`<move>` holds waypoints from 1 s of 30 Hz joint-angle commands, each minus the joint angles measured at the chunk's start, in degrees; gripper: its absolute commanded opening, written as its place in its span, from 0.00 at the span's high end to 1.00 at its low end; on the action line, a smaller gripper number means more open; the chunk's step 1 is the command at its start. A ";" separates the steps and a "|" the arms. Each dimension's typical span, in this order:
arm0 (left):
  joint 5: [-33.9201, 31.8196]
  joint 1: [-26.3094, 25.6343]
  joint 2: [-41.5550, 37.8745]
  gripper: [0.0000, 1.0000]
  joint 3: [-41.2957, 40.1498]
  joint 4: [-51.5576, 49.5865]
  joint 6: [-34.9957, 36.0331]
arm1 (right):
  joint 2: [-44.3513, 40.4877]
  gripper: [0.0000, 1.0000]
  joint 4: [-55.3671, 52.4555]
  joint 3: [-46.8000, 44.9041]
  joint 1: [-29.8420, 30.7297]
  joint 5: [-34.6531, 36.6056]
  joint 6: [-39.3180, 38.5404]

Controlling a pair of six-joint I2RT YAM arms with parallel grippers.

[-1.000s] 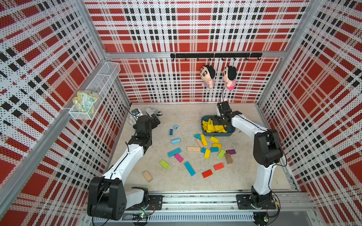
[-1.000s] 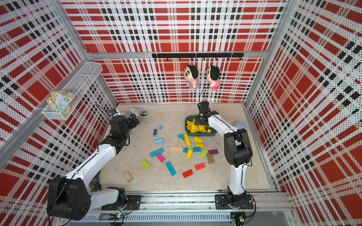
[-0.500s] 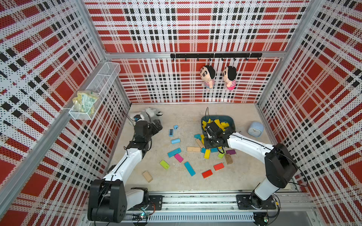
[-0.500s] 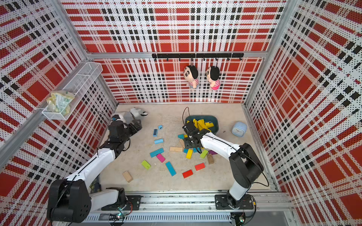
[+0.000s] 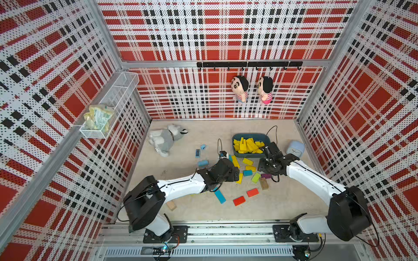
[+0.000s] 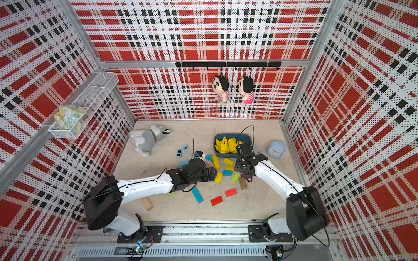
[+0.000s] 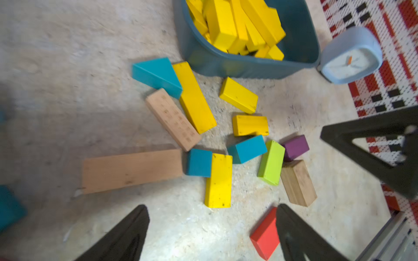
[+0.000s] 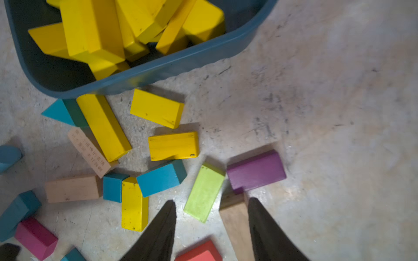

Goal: Pick out the yellow building blocks
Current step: Place the building block in the storage box, then pick up the building block from the center of the board.

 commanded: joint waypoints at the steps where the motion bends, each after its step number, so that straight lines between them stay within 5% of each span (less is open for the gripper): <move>1: -3.81 -4.18 4.79 0.12 5.19 -6.77 -0.62 | -5.06 0.45 -1.36 -1.38 -1.10 0.79 -0.04; 14: -9.93 -6.66 21.09 0.33 20.18 -18.71 -0.64 | -15.20 0.45 -4.03 -5.45 -1.35 1.75 0.26; 30: -8.28 -5.95 25.52 0.57 21.10 -19.24 0.44 | -14.71 0.45 -3.66 -5.02 -1.45 2.73 -1.51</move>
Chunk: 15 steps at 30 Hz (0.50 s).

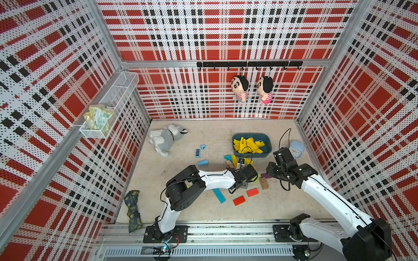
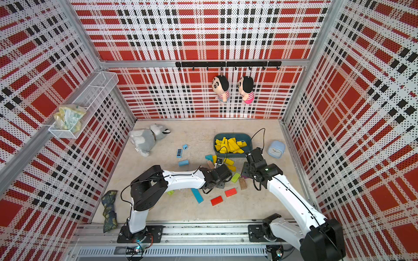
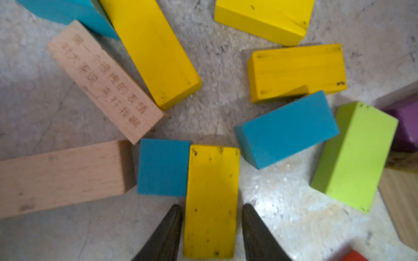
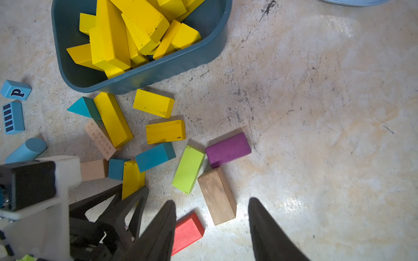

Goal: Pick out the yellow building blocks
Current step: Pick up the building block from the center of the board.

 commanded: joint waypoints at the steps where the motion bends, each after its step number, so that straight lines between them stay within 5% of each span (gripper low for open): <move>1: 0.28 0.24 0.77 0.60 -0.84 -1.02 0.26 | 0.02 0.45 0.65 0.14 -0.36 0.76 -0.70; 15: -3.52 -1.23 -10.37 0.93 -4.53 -1.24 3.42 | 2.85 0.45 3.52 -0.89 -0.55 -0.12 -1.02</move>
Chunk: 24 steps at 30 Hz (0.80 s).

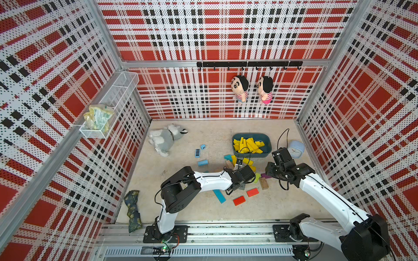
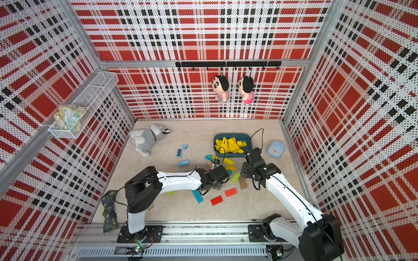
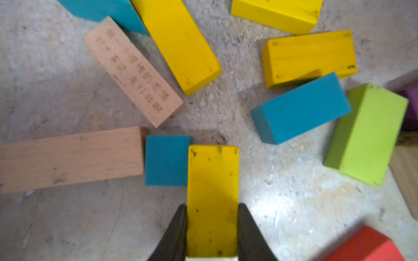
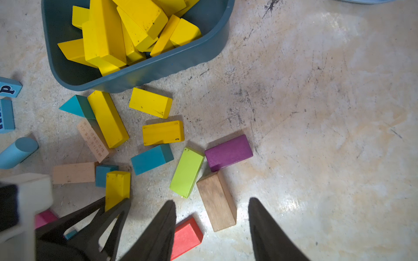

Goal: Pick out the yellow building blocks
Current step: Pick up the building block from the center of the board, then place the building block in the storage box.

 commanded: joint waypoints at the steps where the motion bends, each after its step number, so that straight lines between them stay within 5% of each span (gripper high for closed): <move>1: -2.54 -0.66 -6.65 0.94 -0.51 -0.01 1.65 | 1.11 0.45 1.68 -0.02 -0.49 0.08 -0.33; 11: 2.20 11.13 -12.06 0.98 3.75 9.03 1.57 | 6.50 0.46 3.62 3.53 -0.56 0.12 -0.22; 24: 13.87 20.55 4.46 0.99 18.76 17.14 5.42 | 14.36 0.46 3.38 10.73 -0.62 1.44 0.88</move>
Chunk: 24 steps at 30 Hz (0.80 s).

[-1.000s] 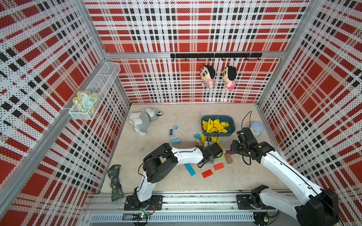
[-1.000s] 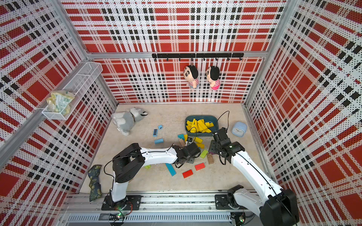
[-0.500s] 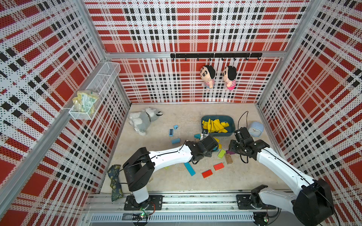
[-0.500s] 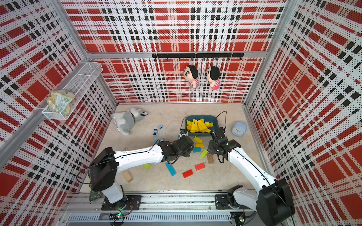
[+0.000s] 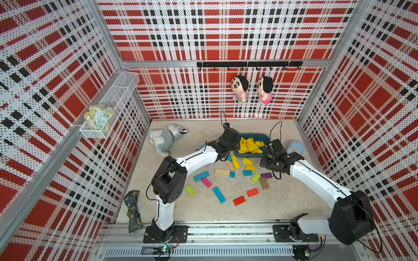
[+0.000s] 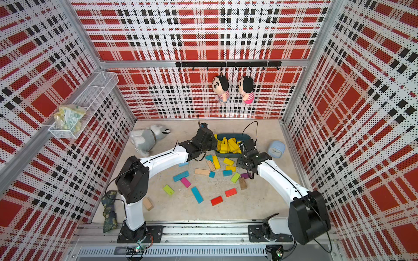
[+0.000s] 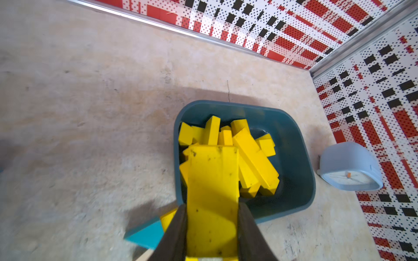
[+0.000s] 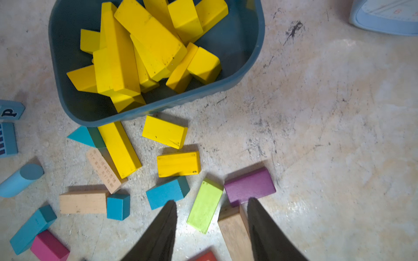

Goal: Pick out the yellow building blocks
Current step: Place the building block in the storage box.

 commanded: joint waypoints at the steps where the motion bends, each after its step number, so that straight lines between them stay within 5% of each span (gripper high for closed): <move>1: 4.68 0.86 4.08 0.98 3.98 2.03 1.57 | 1.60 0.46 0.10 1.85 -0.36 1.14 0.87; 14: 6.74 2.21 14.88 0.86 12.43 -0.06 -1.84 | 4.12 0.46 -0.65 3.64 -0.49 1.93 1.15; 24: 6.19 2.56 15.71 0.58 12.77 -0.73 -2.02 | 5.67 0.46 -0.13 4.60 -0.55 1.10 0.77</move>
